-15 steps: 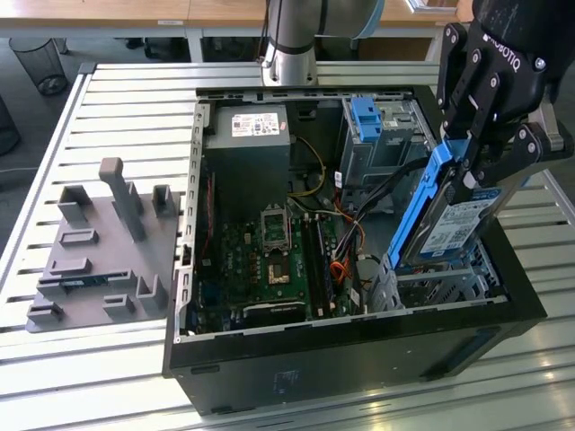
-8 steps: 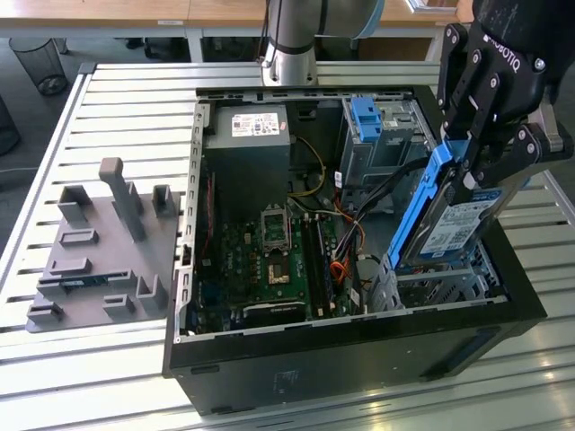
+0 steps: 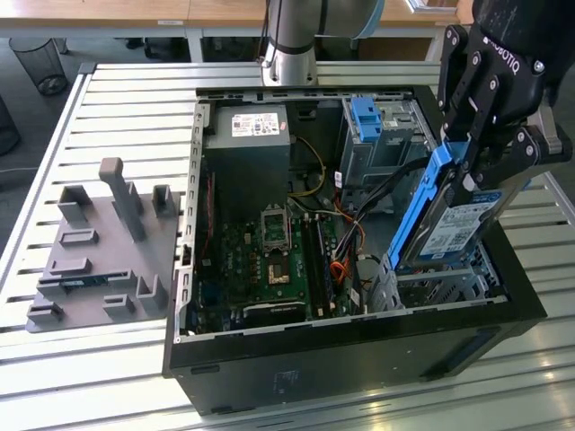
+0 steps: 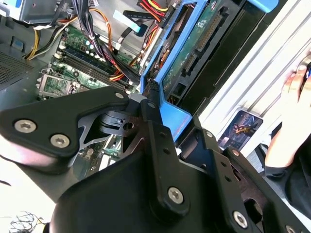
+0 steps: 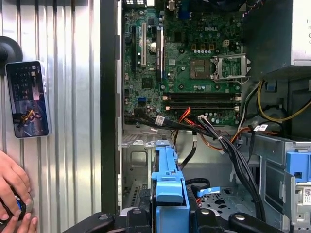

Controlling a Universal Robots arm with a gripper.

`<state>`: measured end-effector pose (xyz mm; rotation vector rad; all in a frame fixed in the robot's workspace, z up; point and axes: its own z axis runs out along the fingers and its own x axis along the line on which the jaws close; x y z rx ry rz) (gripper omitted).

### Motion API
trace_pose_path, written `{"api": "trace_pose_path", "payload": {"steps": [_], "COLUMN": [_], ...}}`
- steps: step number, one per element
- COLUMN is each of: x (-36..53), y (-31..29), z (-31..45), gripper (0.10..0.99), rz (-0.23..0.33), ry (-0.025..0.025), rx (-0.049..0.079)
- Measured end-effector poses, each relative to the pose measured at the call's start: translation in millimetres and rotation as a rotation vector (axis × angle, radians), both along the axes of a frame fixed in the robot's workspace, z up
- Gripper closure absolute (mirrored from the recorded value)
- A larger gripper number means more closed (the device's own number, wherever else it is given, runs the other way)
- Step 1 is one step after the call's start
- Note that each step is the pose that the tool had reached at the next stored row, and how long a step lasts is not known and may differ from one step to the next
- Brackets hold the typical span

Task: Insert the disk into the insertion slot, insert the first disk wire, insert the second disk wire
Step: 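Insert the disk into the insertion slot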

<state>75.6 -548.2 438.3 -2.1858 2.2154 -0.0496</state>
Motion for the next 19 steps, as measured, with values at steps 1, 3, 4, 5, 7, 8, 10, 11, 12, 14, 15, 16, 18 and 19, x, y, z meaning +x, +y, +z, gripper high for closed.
{"api": "trace_pose_path", "payload": {"steps": [1, 3, 4, 5, 7, 8, 10, 11, 12, 14, 15, 16, 18, 19], "x": [0.0, 0.0, 0.0, 0.0, 0.0, 0.0, 0.0, 0.0, 0.0, 0.0, 0.0, 0.0, 0.0, 0.0], "y": [0.0, 0.0, 0.0, 0.0, 0.0, 0.0, 0.0, 0.0, 0.0, 0.0, 0.0, 0.0, 0.0, 0.0], "z": [-0.3, -1.4, -2.2, -3.1, -4.7, -5.6, -7.4, -8.1, -8.7, -9.5, -9.7, -9.9, -10.3, -10.5], "gripper": [0.722, 0.722, 0.722, 0.722, 0.722, 0.722, 0.722, 0.722, 0.722, 0.722, 0.722, 0.722, 0.722, 0.722], "rz": [-0.002, -0.004, -0.004, -0.004, -0.004, -0.004, -0.004, -0.004, -0.004, -0.004, -0.004, -0.004, -0.004, -0.004], "ry": [0.0, 0.0001, 0.0, 0.0, 0.0, 0.0, 0.0, 0.0, 0.0, 0.0, 0.0, 0.0, 0.0001, 0.0], "rx": [0.0, 0.0, 0.0, 0.0, 0.0, 0.0, 0.0, 0.0, 0.0, 0.0, 0.0, 0.0, 0.0, 0.0]}}
